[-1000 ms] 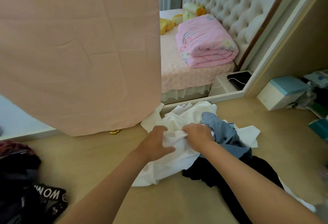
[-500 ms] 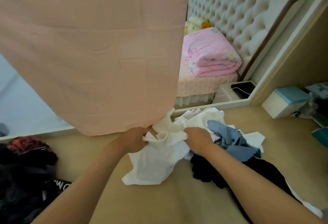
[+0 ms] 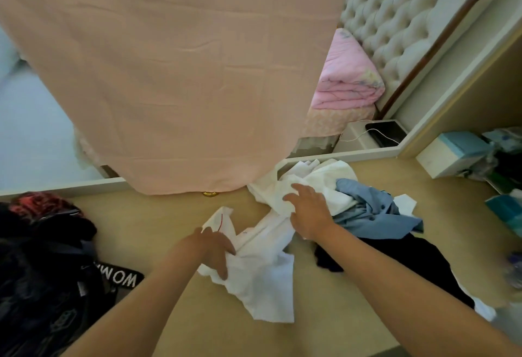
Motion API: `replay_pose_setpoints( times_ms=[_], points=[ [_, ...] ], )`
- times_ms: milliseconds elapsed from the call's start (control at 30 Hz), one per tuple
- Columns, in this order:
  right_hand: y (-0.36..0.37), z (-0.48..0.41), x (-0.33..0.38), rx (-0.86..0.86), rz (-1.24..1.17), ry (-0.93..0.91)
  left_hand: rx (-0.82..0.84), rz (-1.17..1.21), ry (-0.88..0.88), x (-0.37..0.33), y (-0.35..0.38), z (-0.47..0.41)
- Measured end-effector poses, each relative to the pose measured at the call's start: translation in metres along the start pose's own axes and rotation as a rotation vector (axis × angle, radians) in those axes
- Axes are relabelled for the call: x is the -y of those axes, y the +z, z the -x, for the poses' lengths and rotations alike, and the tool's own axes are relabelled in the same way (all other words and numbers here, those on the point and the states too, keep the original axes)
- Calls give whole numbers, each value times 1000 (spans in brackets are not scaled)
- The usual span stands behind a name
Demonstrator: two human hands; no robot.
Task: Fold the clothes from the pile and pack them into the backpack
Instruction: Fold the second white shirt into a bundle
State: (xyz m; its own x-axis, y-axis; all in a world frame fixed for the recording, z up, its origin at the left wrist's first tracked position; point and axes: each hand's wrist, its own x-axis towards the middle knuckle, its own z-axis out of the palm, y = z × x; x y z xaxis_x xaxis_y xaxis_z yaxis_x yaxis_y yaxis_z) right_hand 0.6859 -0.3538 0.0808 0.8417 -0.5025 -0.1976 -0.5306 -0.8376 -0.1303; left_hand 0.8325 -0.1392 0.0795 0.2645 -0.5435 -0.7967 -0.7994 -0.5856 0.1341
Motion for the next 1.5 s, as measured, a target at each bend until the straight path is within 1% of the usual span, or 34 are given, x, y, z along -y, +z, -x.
replay_pose_setpoints(
  times_ms=[33,67,133,200,233,267,300,333,400,433,467,533,600,633,667,733,800,833,867,900,933,967,1000,1033,1067,1100,1133,1167,1233,1300,1367,1433,1467,1500],
  points=[
    [1,-5,-12,-9,133,47,4,24,-5,-7,-2,-2],
    [2,-11,-24,27,215,103,-24,43,17,-17,-6,-6],
    [8,-21,-46,131,276,145,-130,132,119,-40,-18,-20],
    [9,-26,-61,249,299,80,-235,313,227,-64,-29,-37],
    [8,-27,-65,272,287,31,-305,374,273,-74,-33,-46],
    [5,-28,-69,245,279,-19,-390,399,314,-84,-37,-53],
    [-1,-27,-72,150,261,-50,-476,390,342,-94,-41,-59],
    [-9,-27,-76,21,202,-34,-562,379,364,-102,-46,-65],
    [-29,-26,-86,-245,-37,50,-685,366,348,-116,-57,-79],
    [-42,-24,-93,-335,-175,89,-718,354,327,-123,-64,-86],
    [-54,-22,-101,-401,-316,121,-745,333,318,-131,-74,-90],
    [-77,-15,-118,-518,-554,164,-769,278,367,-152,-94,-100],
    [-88,-6,-135,-616,-638,188,-736,206,433,-182,-118,-106],
    [-91,-3,-143,-620,-602,185,-726,197,451,-198,-130,-106],
    [-91,-1,-152,-591,-539,179,-728,234,469,-214,-141,-107],
    [-89,1,-176,-469,-387,170,-709,445,530,-240,-156,-103],
    [-85,4,-202,-350,-151,220,-565,686,639,-259,-157,-100],
    [-84,8,-213,-268,-10,282,-478,749,687,-265,-153,-100],
    [-82,11,-220,-149,126,356,-431,745,709,-268,-145,-103],
    [-77,13,-226,-36,253,440,-446,678,686,-268,-136,-107],
    [-72,14,-226,53,346,499,-516,575,629,-265,-128,-116],
    [-68,16,-220,51,383,509,-615,469,544,-260,-121,-123],
    [-62,15,-212,-18,362,456,-699,390,449,-254,-114,-131],
    [-55,14,-199,-106,299,343,-739,347,373,-246,-108,-135],
    [-46,13,-185,-138,202,205,-733,318,316,-239,-103,-138],
    [-35,12,-169,-75,105,80,-682,289,270,-231,-98,-141],
    [-24,13,-155,35,62,-4,-612,255,218,-224,-91,-141],
    [-11,14,-145,147,82,-48,-538,213,148,-217,-84,-142],
    [18,14,-143,271,254,-64,-446,117,11,-199,-66,-142],
    [32,13,-154,242,371,-47,-425,19,-53,-183,-49,-142],
    [34,10,-169,173,390,-13,-383,51,-48,-167,-34,-142],
    [30,4,-184,168,418,54,-329,154,9,-155,-27,-142],
    [28,1,-192,169,444,93,-337,172,16,-152,-26,-140],
    [25,-2,-200,172,463,134,-389,166,8,-152,-27,-137]
  ],
)
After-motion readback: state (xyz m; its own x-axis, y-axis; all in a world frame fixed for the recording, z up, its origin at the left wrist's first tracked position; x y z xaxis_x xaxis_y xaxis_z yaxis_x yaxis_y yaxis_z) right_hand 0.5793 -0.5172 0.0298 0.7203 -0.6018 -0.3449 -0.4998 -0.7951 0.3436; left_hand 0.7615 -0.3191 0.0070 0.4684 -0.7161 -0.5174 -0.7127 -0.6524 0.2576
